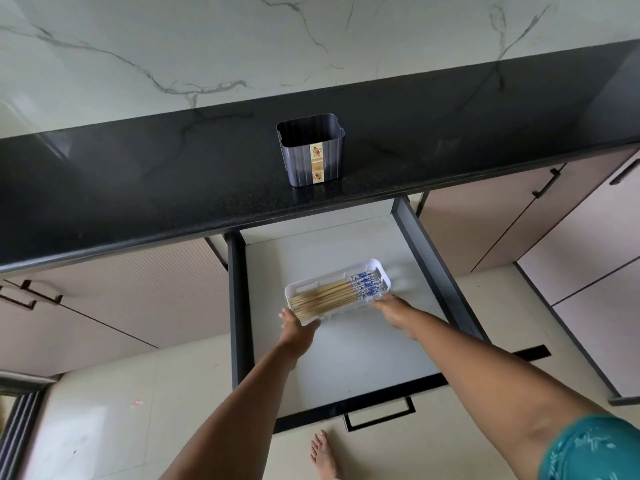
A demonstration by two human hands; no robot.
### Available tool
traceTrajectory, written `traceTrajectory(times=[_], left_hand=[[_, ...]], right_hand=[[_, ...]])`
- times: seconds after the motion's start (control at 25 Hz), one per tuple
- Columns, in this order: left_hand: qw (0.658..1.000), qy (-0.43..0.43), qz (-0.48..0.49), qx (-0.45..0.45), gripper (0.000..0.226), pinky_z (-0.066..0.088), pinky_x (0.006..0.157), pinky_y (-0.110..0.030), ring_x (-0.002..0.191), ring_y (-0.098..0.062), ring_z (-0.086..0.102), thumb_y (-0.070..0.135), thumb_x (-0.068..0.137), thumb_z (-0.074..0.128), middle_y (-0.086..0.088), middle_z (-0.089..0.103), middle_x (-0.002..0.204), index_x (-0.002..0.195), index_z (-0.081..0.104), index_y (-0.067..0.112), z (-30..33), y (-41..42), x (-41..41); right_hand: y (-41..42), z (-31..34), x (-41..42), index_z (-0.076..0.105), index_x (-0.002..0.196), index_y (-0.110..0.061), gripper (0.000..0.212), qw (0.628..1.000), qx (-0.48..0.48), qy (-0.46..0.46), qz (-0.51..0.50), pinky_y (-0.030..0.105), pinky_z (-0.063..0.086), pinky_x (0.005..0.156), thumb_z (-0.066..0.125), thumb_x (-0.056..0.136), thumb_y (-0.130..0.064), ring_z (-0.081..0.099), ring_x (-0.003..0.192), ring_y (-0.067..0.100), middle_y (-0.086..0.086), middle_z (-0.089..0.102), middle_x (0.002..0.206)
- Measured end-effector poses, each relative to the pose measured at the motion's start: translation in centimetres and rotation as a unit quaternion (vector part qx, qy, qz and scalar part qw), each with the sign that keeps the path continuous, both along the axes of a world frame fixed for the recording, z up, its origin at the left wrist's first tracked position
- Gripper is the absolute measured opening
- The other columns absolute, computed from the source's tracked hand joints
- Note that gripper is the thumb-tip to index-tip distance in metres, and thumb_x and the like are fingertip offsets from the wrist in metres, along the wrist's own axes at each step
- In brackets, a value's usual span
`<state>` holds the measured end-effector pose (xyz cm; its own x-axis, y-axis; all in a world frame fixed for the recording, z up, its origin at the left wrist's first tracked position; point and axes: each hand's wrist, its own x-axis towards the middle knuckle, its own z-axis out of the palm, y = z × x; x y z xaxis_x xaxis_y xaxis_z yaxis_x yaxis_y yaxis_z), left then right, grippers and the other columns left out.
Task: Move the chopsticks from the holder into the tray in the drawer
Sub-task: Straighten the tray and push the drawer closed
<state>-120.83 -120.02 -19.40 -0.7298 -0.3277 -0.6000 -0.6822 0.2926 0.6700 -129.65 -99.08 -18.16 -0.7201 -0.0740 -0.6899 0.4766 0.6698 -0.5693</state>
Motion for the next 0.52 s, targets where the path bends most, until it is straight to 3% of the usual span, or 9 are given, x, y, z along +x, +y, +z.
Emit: traceTrajectory(times=[0.04,0.12,0.32,0.52], left_hand=[[0.999,-0.006,-0.004,-0.05,0.08,0.015,0.119,-0.04,0.146,-0.035,0.011,0.029,0.093,0.058,-0.023,-0.001,0.159,0.15,0.007,0.003,0.3,0.3,0.3],[0.992,0.014,0.007,-0.129,0.088,0.001,0.12,-0.039,0.148,-0.034,-0.007,0.028,0.095,0.056,-0.023,-0.01,0.159,0.15,-0.005,-0.003,1.2,1.1,1.5],[0.976,0.095,-0.067,-0.184,0.073,0.006,0.121,-0.039,0.148,-0.029,0.007,0.037,0.098,0.044,-0.015,0.01,0.16,0.152,0.006,0.004,3.3,6.2,6.9],[0.927,0.135,-0.159,-0.312,0.066,0.008,0.12,-0.039,0.144,-0.024,0.026,0.053,0.098,0.026,-0.008,0.035,0.153,0.149,0.027,0.01,3.3,10.8,13.2]], right_hand=[[-0.1,0.3,0.6,0.042,0.142,-0.022,0.053,0.999,0.025,0.016,0.023,0.033,0.043,0.096,0.047,0.094,-0.045,0.053,0.121,0.028,0.008,0.052,0.138],[-0.2,1.1,2.8,0.038,0.144,-0.015,0.054,0.994,0.076,0.058,0.047,0.032,0.042,0.099,0.046,0.096,-0.039,0.05,0.127,0.031,0.012,0.05,0.142],[3.3,3.0,8.5,0.04,0.141,-0.011,0.051,0.965,0.148,0.16,0.147,0.038,0.04,0.106,0.041,0.099,-0.04,0.045,0.132,0.031,0.012,0.044,0.145],[8.8,3.3,13.2,0.053,0.127,-0.012,0.053,0.879,0.258,0.279,0.289,0.039,0.043,0.095,0.025,0.101,-0.049,0.053,0.116,0.028,0.01,0.057,0.127]])
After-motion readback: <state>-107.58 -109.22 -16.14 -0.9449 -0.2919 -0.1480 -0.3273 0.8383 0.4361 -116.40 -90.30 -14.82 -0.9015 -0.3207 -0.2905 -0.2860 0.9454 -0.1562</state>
